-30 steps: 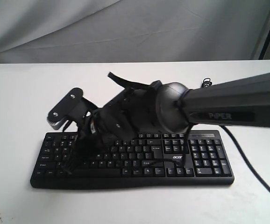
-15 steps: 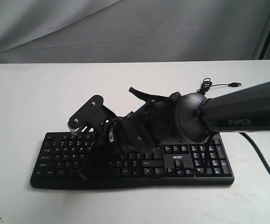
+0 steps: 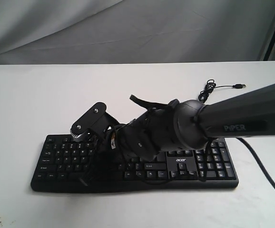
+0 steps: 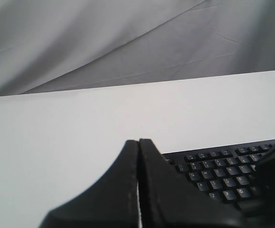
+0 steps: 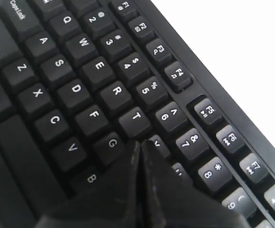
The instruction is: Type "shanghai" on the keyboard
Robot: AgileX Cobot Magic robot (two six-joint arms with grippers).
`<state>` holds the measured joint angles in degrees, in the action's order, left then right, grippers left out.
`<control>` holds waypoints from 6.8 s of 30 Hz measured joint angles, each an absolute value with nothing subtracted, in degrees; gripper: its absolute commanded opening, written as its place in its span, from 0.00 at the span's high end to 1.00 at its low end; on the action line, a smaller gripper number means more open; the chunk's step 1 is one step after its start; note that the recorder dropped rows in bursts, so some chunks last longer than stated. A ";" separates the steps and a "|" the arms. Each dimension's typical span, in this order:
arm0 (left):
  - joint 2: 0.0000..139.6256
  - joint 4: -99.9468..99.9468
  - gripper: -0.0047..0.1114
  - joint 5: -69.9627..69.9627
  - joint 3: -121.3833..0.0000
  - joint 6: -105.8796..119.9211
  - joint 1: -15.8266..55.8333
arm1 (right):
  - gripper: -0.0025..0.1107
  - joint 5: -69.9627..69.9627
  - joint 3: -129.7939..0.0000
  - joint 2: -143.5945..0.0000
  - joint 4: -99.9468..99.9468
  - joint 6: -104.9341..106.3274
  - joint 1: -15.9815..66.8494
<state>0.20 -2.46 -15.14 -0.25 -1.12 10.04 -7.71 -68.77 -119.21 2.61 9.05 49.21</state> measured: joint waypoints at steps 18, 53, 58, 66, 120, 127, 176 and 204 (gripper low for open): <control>0.20 -2.46 0.96 -15.14 -0.25 -1.12 10.04 | 0.98 -11.14 -80.93 -120.73 1.67 9.05 54.91; 0.20 -2.46 0.96 -15.14 -0.25 -1.12 10.04 | 0.98 -12.67 -88.35 -130.42 2.71 9.44 55.43; 0.20 -2.46 0.96 -15.14 -0.25 -1.12 10.04 | 0.98 -13.15 -88.35 -129.34 2.71 9.53 55.43; 0.20 -2.46 0.96 -15.14 -0.25 -1.12 10.04 | 0.98 -14.73 -82.52 -121.81 0.00 9.65 54.95; 0.20 -2.46 0.96 -15.14 -0.25 -1.12 10.04 | 0.98 -3.34 -61.25 -114.39 4.44 9.07 50.66; 0.20 -2.46 0.96 -15.14 -0.25 -1.12 10.04 | 0.98 -3.22 -61.15 -114.48 4.44 9.07 50.66; 0.20 -2.46 0.96 -15.14 -0.25 -1.12 10.04 | 0.98 -6.00 -69.71 -119.83 4.08 9.07 50.66; 0.20 -2.46 0.96 -15.14 -0.25 -1.12 10.04 | 0.98 -5.54 -66.25 -116.70 3.15 9.07 49.33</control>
